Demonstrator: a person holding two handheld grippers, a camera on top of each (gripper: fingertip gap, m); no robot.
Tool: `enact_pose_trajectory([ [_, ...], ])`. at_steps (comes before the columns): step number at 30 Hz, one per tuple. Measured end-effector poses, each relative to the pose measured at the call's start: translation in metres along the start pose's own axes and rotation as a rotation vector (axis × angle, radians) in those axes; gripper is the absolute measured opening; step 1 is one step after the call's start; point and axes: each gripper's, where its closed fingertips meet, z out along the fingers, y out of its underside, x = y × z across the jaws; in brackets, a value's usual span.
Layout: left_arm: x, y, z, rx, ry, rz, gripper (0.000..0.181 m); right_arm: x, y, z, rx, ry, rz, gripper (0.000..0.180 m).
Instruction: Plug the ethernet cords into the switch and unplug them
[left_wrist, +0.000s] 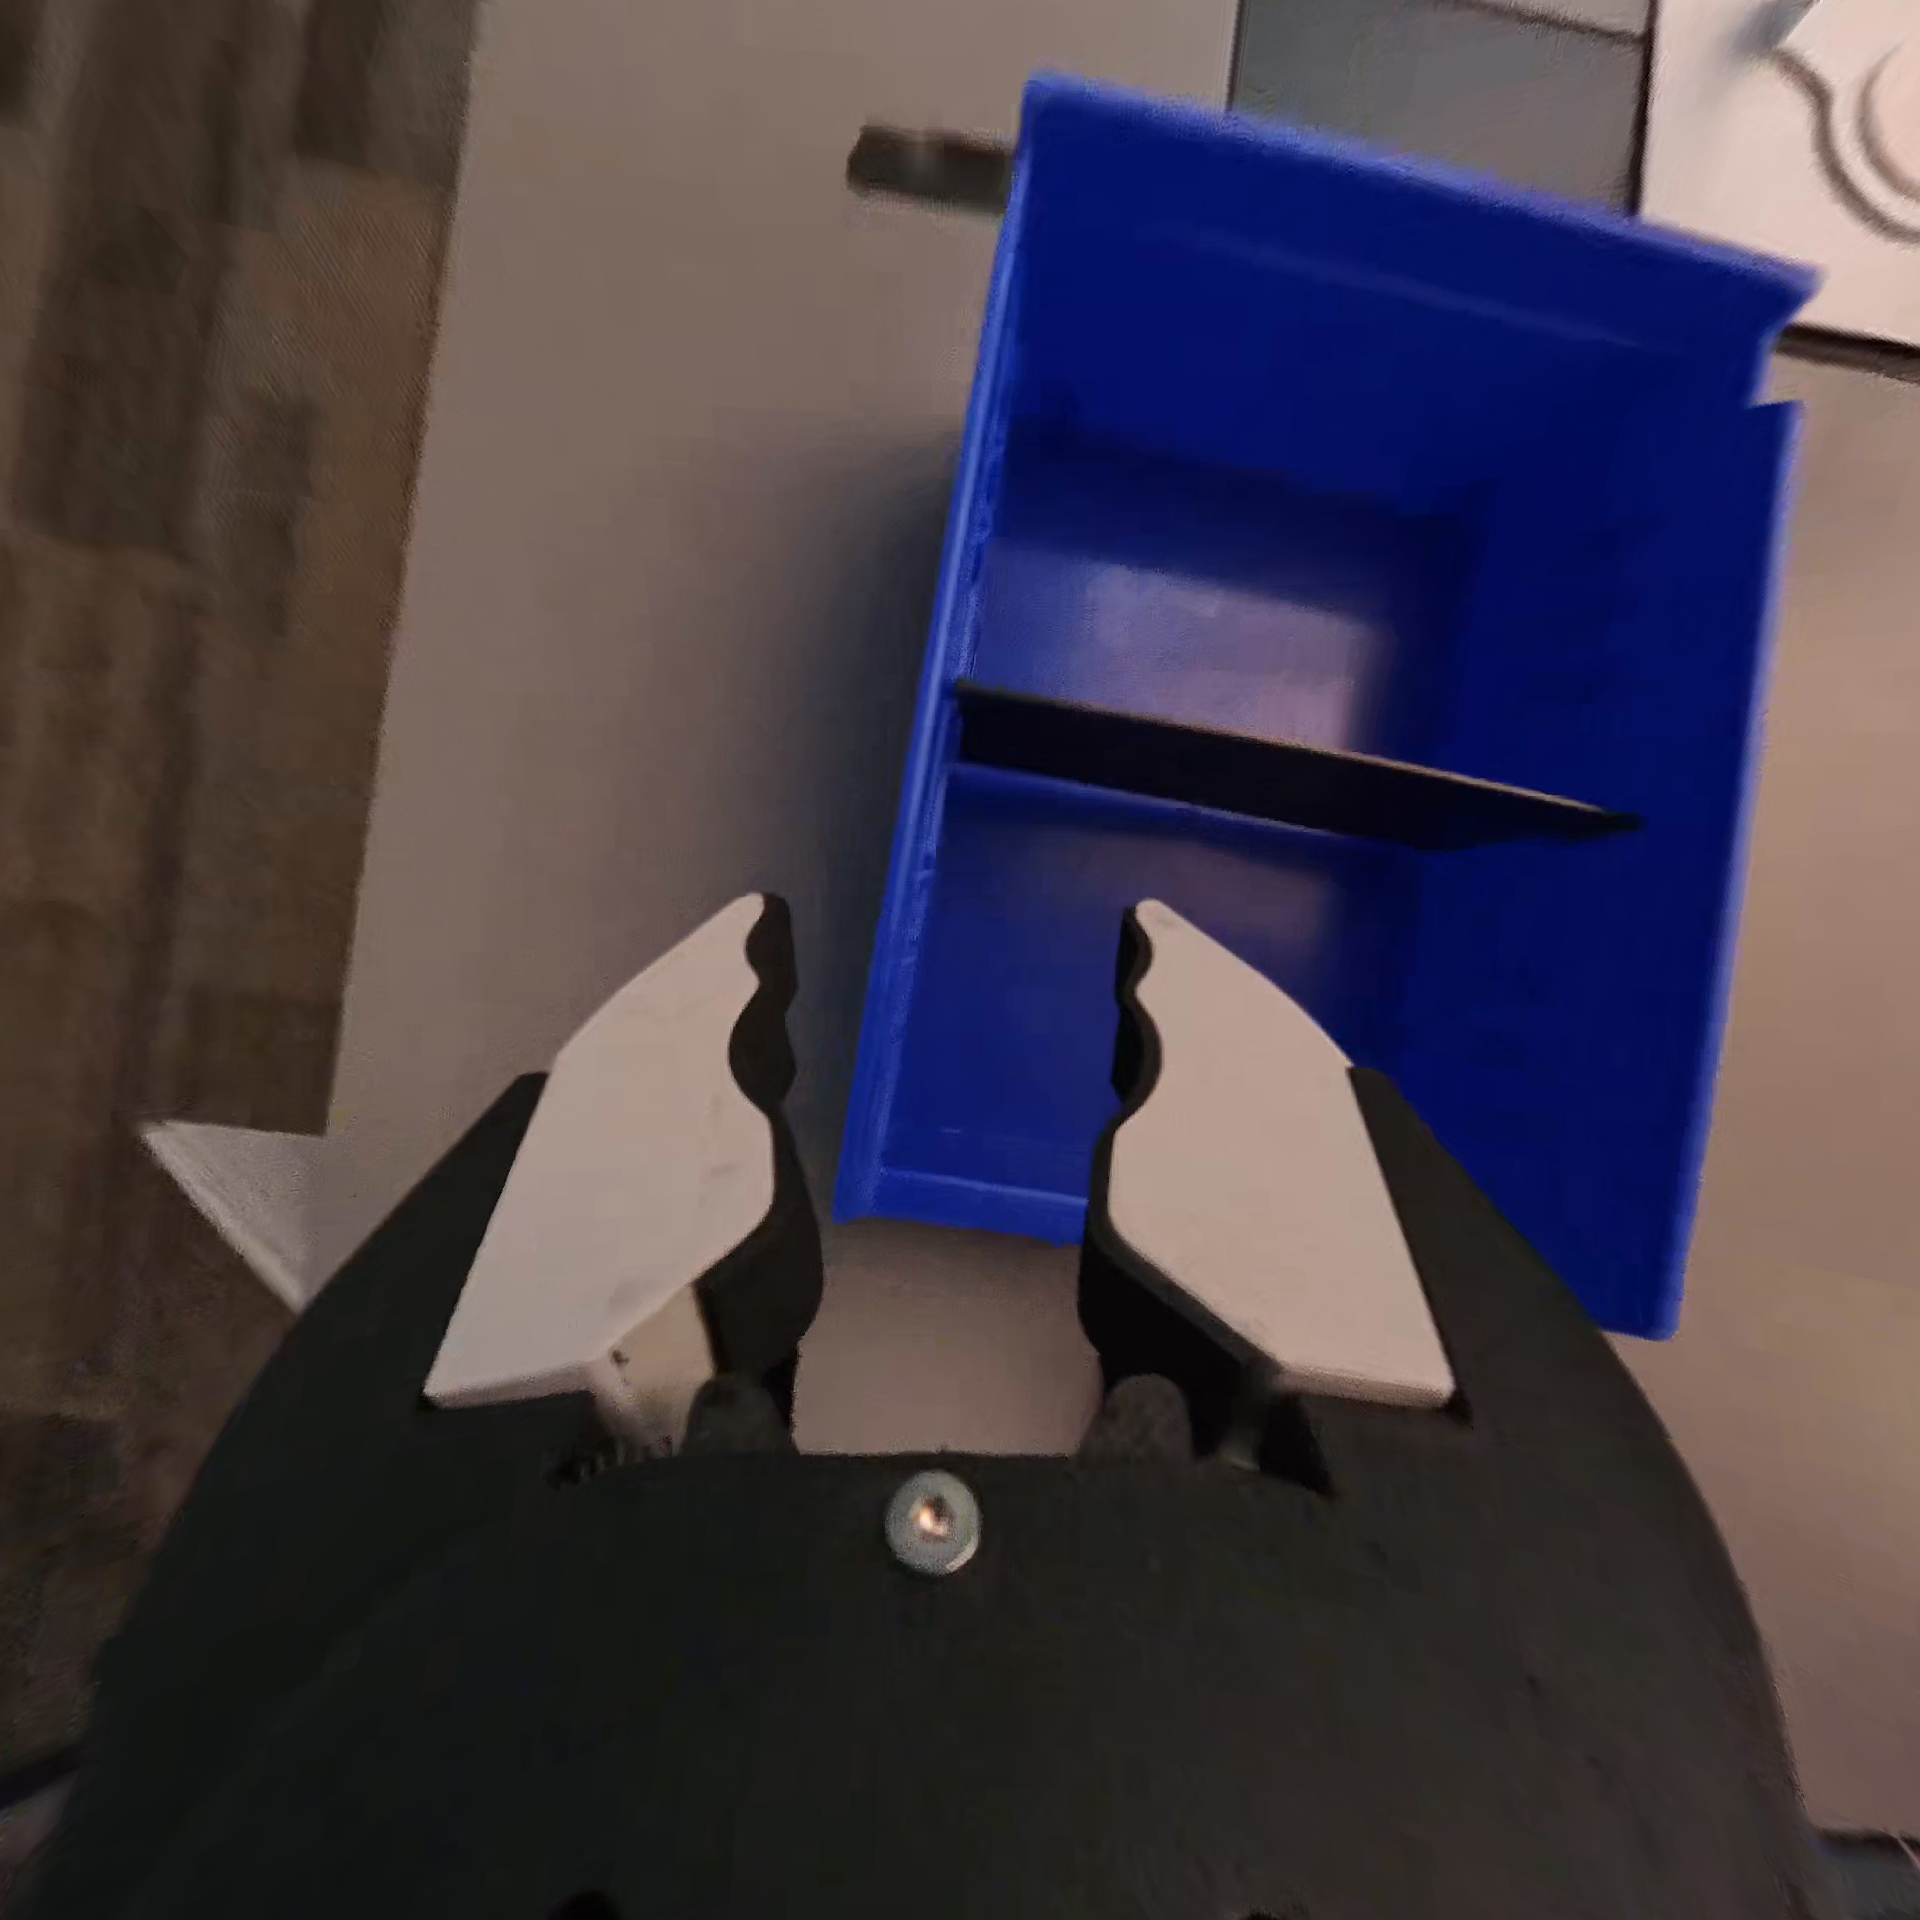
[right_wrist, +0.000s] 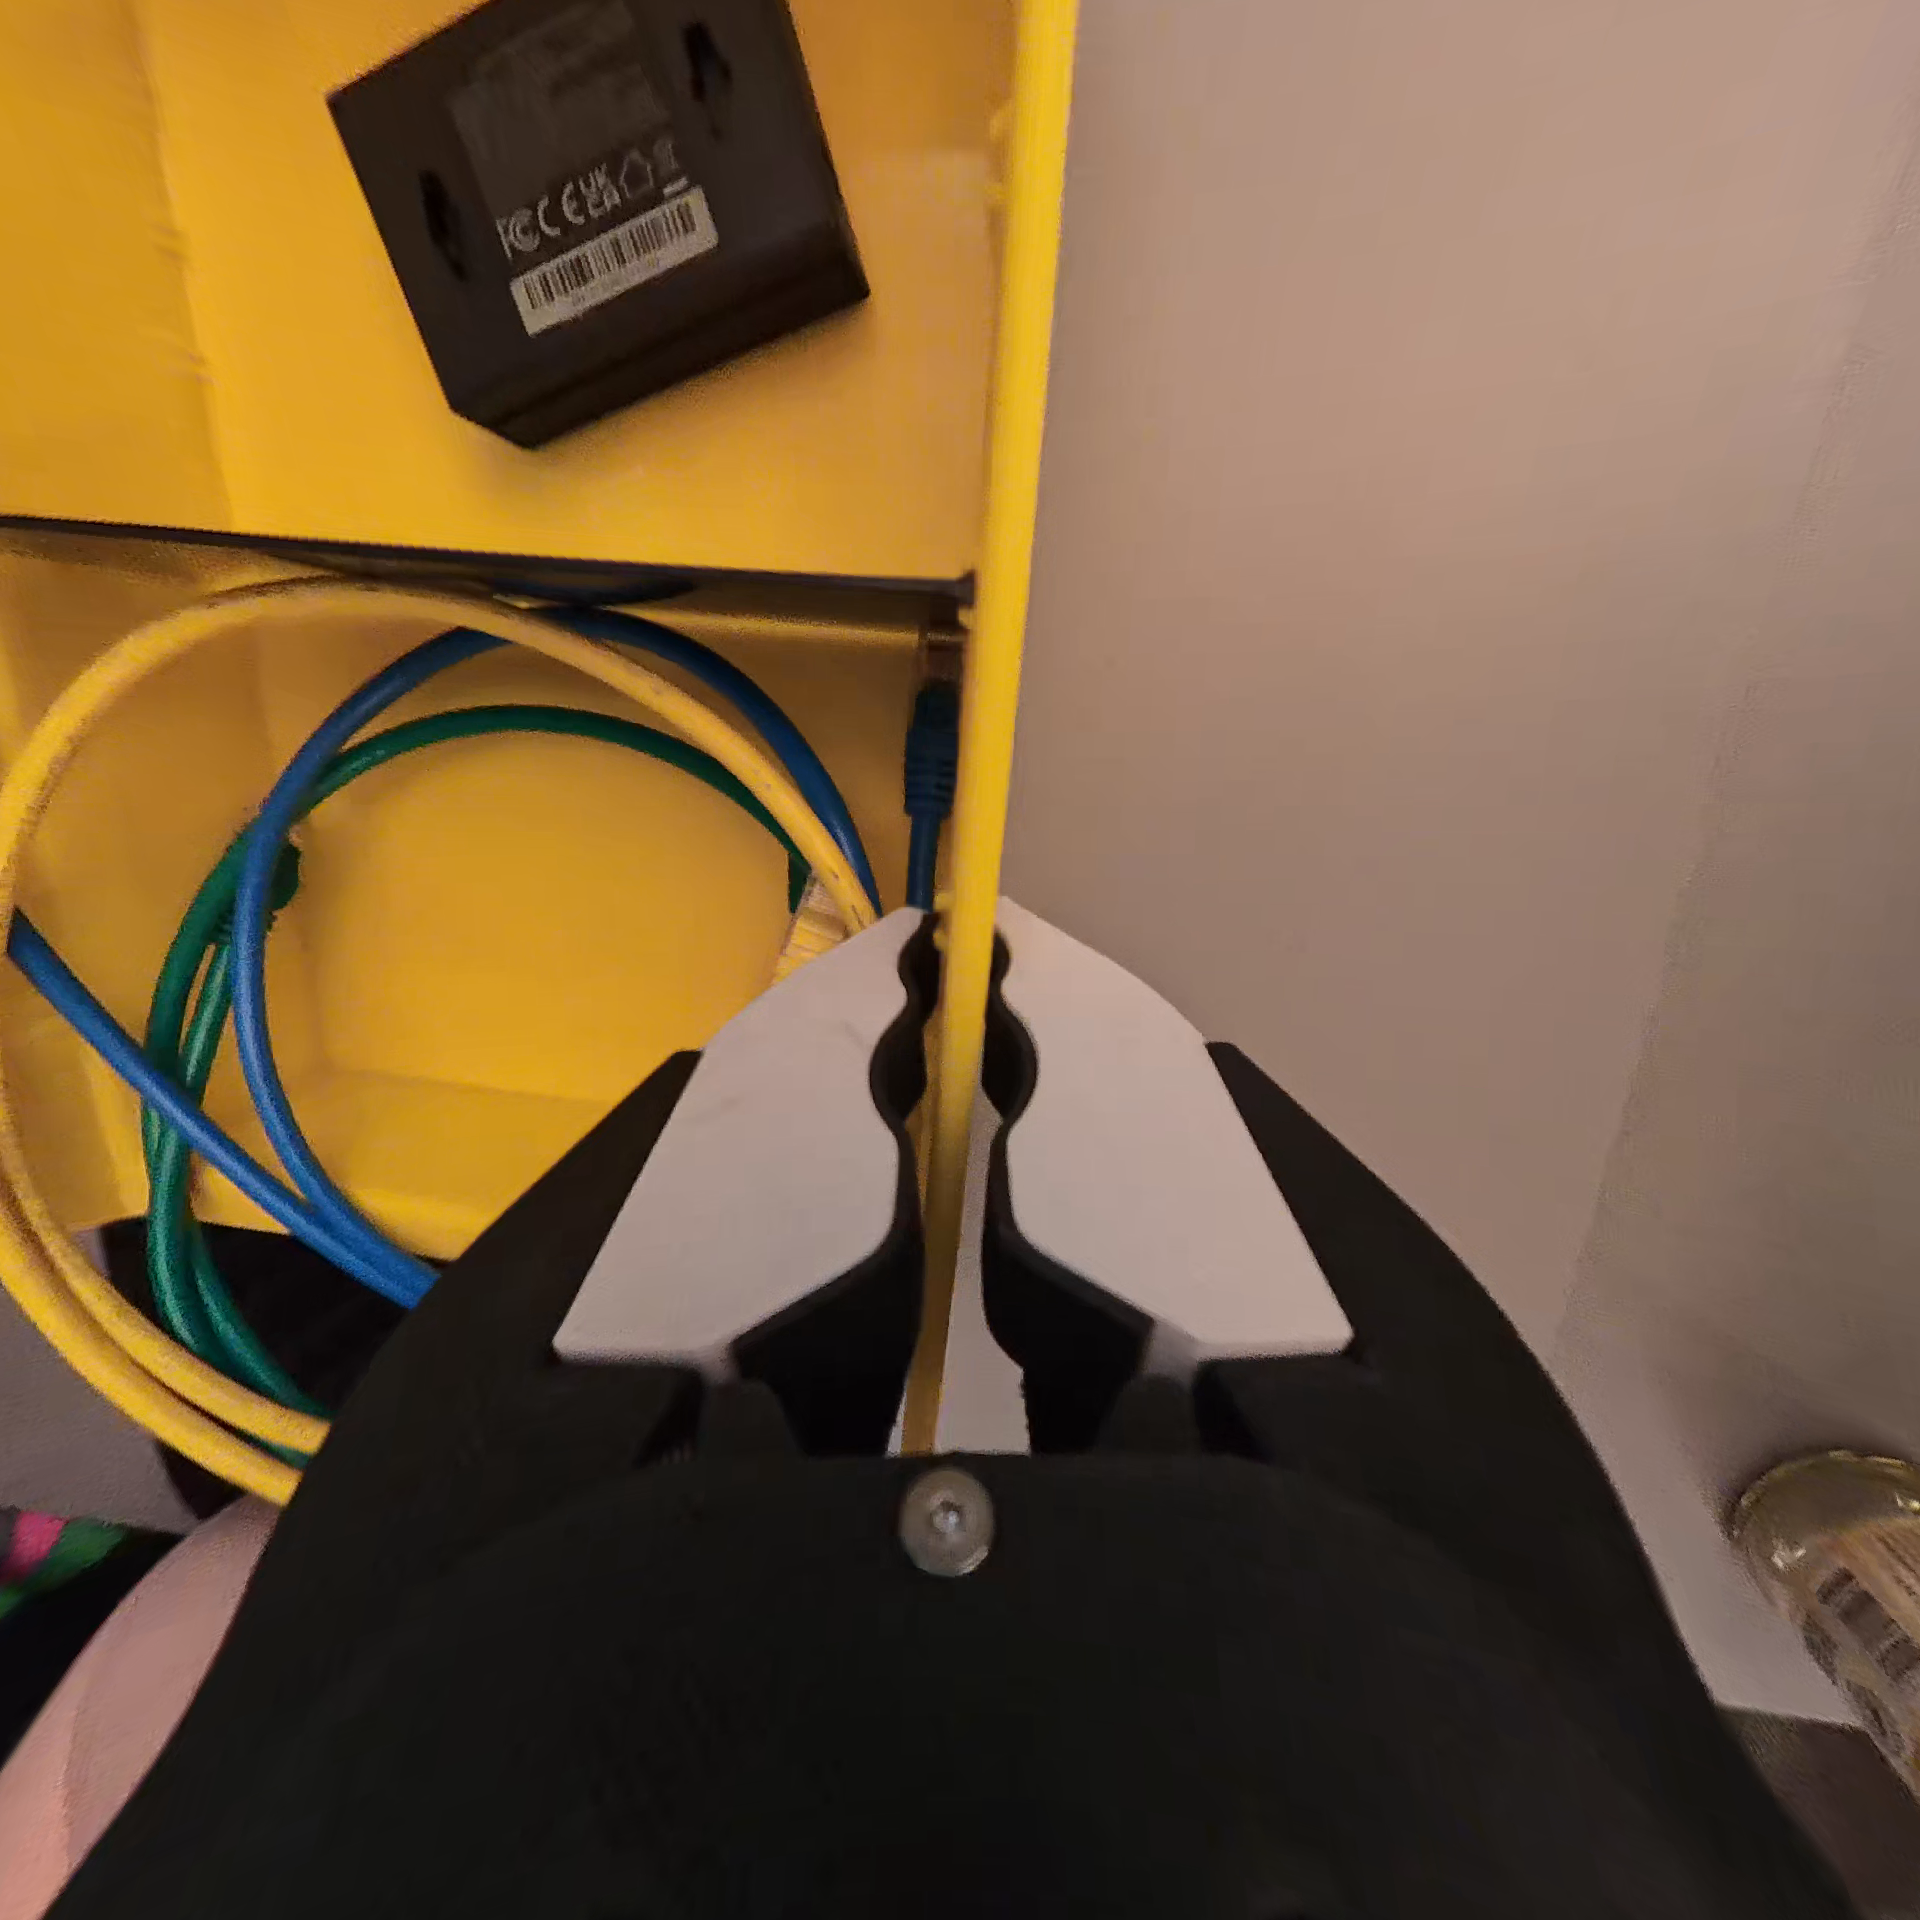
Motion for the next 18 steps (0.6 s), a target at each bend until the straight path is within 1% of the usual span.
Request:
enact_pose_trajectory([
  [1, -0.006, 0.006, 0.008, -0.034, 0.024, -0.032, 0.065, -0.007, -0.001, 0.001, -0.026, -0.008, -0.004, 0.007],
  [3, -0.015, 0.016, 0.02, -0.096, 0.047, -0.07, 0.066, -0.027, -0.004, 0.005, -0.066, -0.035, -0.055, 0.007],
  [5, -0.022, 0.02, 0.031, -0.12, 0.05, -0.068, 0.069, -0.051, -0.01, 0.011, -0.102, -0.062, -0.094, 0.009],
  [8, -0.02, 0.024, 0.048, -0.154, 0.108, -0.051, 0.068, -0.078, -0.018, 0.018, -0.189, -0.006, -0.142, 0.006],
  [11, -0.021, 0.039, 0.066, -0.258, 0.121, -0.036, 0.06, -0.117, -0.025, 0.027, -0.236, 0.003, -0.2, 0.006],
  [12, -0.018, 0.045, 0.071, -0.296, 0.146, -0.045, 0.047, -0.132, -0.027, 0.032, -0.242, -0.013, -0.21, 0.007],
  [13, -0.011, 0.05, 0.075, -0.329, 0.199, -0.061, 0.028, -0.148, -0.03, 0.037, -0.243, -0.043, -0.215, 0.008],
  [14, -0.004, 0.053, 0.078, -0.358, 0.244, -0.067, 0.014, -0.164, -0.032, 0.042, -0.239, -0.081, -0.227, 0.011],
  [16, -0.003, 0.058, 0.083, -0.402, 0.211, -0.005, 0.009, -0.187, -0.039, 0.046, -0.213, -0.132, -0.266, 0.013],
  [18, 0.003, 0.062, 0.083, -0.436, 0.18, 0.105, 0.006, -0.195, -0.044, 0.043, -0.194, -0.128, -0.292, 0.01],
])
